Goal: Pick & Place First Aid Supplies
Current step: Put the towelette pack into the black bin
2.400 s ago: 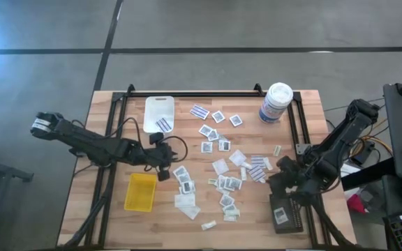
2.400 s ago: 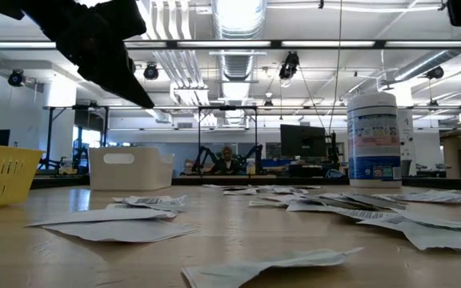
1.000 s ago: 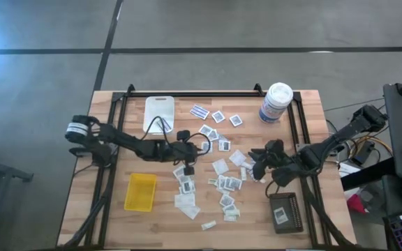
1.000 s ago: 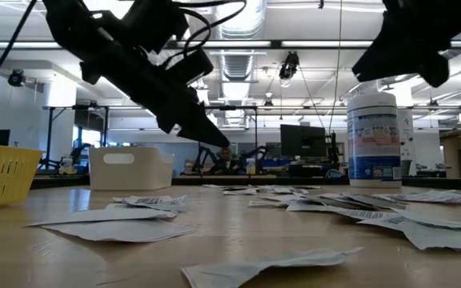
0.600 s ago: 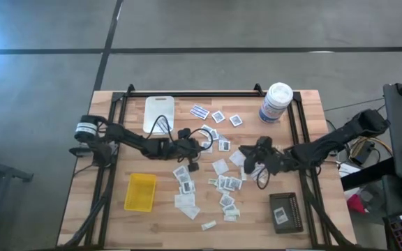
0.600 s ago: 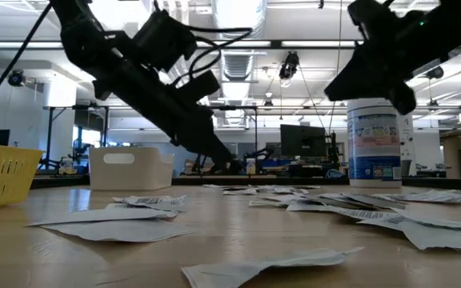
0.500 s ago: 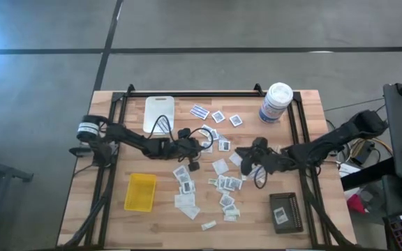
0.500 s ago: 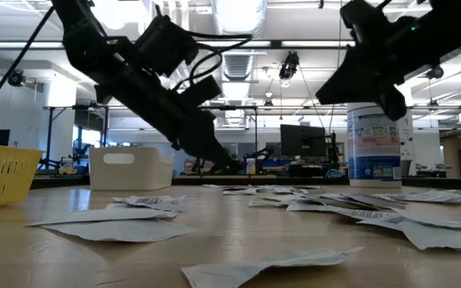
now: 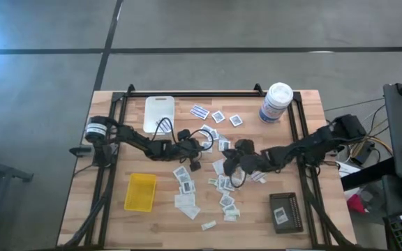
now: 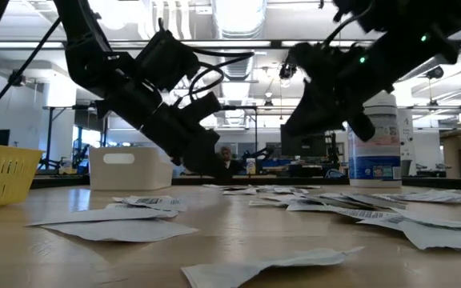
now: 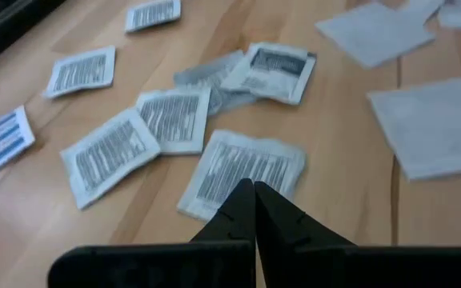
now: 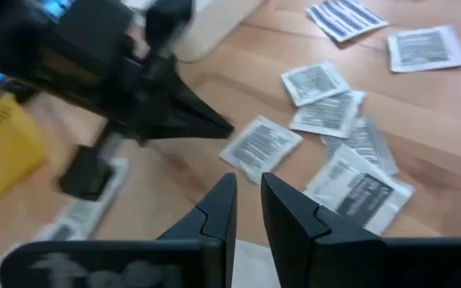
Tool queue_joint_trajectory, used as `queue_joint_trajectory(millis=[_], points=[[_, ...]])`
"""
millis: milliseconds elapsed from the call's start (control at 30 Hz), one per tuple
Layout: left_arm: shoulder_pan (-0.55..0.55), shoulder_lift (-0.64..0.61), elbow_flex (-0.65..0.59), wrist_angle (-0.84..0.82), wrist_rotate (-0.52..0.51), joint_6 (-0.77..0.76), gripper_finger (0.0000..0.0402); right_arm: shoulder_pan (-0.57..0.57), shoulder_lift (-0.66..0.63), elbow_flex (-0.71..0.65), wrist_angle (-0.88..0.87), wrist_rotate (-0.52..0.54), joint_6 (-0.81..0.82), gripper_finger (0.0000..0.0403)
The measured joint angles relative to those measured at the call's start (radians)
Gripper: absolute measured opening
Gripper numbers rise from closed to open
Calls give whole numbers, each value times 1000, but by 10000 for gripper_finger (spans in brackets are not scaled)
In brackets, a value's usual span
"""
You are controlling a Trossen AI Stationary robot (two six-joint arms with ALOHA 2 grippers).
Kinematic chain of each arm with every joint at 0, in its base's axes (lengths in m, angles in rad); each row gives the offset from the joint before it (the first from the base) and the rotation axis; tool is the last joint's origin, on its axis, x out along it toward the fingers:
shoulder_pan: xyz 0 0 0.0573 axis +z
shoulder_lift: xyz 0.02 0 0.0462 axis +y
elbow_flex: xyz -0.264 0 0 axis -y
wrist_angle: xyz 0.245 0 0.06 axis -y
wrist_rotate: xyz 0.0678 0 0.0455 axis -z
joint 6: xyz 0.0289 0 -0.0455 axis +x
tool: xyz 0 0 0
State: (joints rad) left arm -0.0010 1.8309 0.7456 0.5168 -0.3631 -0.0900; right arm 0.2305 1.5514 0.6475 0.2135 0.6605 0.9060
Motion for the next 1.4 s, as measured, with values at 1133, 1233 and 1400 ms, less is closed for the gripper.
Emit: queue_joint_trajectory(millis=[1133, 1233, 1400], points=[[20, 35, -3, -99, 21, -226, 0, -211, 254, 138, 7, -236, 67, 78], [20, 35, -6, -101, 22, -232, 0, -233, 270, 158, 9, -288, 83, 95], [20, 35, -10, -103, 22, -241, 0, -252, 280, 188, 4, -302, 90, 114]])
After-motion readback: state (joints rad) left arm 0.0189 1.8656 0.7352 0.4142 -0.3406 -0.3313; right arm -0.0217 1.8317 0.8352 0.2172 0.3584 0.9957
